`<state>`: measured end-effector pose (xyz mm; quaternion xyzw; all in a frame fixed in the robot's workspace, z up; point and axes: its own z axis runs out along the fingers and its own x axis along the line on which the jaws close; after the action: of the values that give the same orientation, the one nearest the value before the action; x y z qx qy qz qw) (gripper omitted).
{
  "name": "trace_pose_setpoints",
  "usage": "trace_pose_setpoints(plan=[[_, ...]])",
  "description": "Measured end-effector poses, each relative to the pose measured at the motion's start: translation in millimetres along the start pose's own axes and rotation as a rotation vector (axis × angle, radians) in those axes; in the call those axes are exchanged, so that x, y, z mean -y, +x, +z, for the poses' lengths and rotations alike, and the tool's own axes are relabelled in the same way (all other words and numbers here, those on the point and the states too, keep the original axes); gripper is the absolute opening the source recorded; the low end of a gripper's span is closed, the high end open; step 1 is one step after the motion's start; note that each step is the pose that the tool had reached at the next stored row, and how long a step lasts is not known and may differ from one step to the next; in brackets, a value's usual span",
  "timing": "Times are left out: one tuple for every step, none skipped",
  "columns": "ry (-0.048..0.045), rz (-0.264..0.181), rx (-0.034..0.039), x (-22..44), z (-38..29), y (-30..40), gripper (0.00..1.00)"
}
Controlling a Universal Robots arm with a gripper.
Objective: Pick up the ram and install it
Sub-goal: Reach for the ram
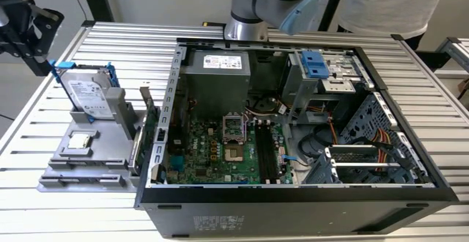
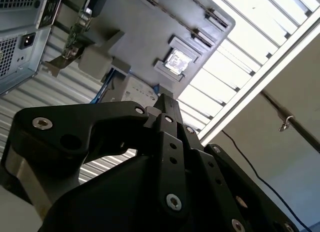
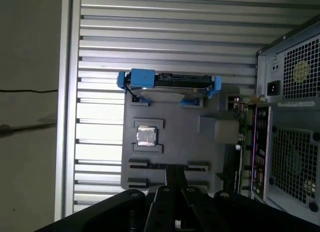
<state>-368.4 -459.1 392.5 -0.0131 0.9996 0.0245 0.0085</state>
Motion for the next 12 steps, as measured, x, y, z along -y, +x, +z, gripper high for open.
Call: trace_pose_setpoints(plan=[[0.0000,0.000,-0.0002,1.5,-0.1,-0.1,0.00],[0.0000,0.000,-0.0005,3.0,-0.2,-0.1,0.00],[-0.0001,0.000,-0.0007,4.6,-0.2,-0.1,0.00],[-0.0001,0.000,-0.0010,6.2,-0.3,-0.1,0.00],[-0.0001,0.000,-0.0013,8.1,-0.4,-0.2,0.00],[-0.0001,0.000,-0.0017,9.9,-0.5,-0.4,0.00],[-0.0001,0.000,-0.0021,11.7,-0.6,-0.6,0.00],[-0.0001,0.000,-0.0026,13.4,-0.6,-0.9,0.00],[-0.0002,0.000,-0.0035,14.8,-0.7,-1.5,0.00],[-0.0001,0.000,-0.0050,16.1,-0.8,-2.7,0.00],[-0.0002,0.000,-0.0059,17.2,-0.8,-3.5,0.00],[-0.0003,0.000,-0.0066,18.6,-0.8,-4.4,0.00]])
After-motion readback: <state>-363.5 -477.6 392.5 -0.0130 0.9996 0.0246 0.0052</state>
